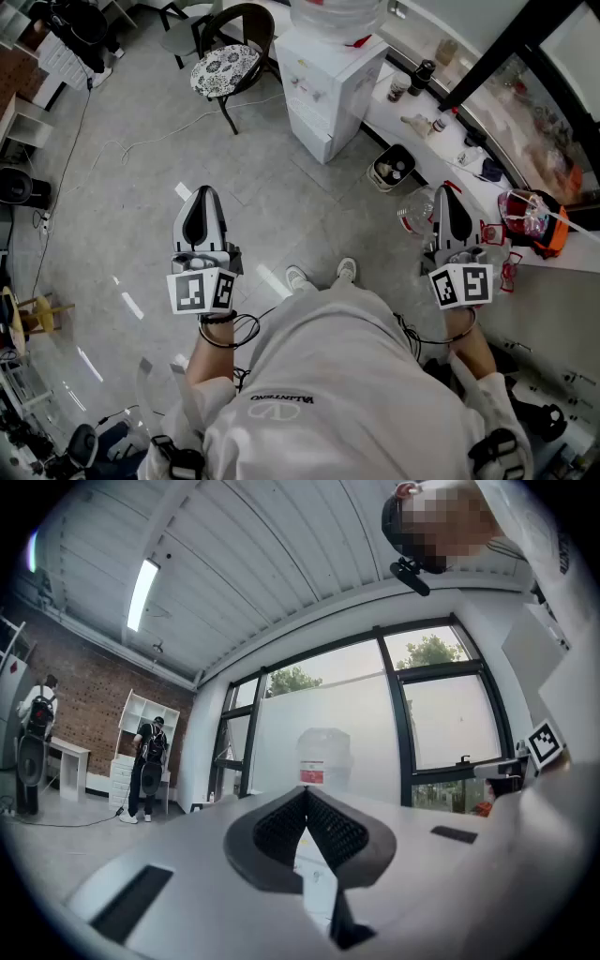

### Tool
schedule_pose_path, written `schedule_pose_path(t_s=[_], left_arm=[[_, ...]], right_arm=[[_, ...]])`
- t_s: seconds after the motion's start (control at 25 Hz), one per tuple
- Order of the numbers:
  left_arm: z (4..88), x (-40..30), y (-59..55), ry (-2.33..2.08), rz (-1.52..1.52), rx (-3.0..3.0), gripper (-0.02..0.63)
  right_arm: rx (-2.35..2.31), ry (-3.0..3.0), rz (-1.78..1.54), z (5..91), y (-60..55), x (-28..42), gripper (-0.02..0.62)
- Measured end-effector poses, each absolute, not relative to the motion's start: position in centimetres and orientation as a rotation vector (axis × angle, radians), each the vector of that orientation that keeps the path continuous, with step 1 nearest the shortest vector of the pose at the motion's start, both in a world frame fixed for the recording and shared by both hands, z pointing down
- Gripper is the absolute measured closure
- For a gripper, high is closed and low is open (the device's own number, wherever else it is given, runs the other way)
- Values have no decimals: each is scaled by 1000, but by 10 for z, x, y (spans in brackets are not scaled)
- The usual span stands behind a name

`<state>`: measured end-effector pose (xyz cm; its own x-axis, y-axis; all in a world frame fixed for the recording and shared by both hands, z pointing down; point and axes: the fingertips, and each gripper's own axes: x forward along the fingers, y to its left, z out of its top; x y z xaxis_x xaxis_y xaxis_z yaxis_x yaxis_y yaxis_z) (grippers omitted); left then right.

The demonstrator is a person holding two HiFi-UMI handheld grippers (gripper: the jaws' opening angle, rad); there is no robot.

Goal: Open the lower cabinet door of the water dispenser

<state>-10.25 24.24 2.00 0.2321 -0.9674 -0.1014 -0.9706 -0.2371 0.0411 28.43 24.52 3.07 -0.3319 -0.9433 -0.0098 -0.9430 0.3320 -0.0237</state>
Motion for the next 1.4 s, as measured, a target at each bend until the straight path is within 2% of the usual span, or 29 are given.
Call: schedule_pose_path(t_s=[0.72,1.4], left_arm=[[17,-104,242,1879,208,-2478,603],[38,-136,248,1763,196,-2605,603]], right_arm=[[-1763,2530,-45,30,247,259,581],[-1752,2573,-57,44,259,181,580]])
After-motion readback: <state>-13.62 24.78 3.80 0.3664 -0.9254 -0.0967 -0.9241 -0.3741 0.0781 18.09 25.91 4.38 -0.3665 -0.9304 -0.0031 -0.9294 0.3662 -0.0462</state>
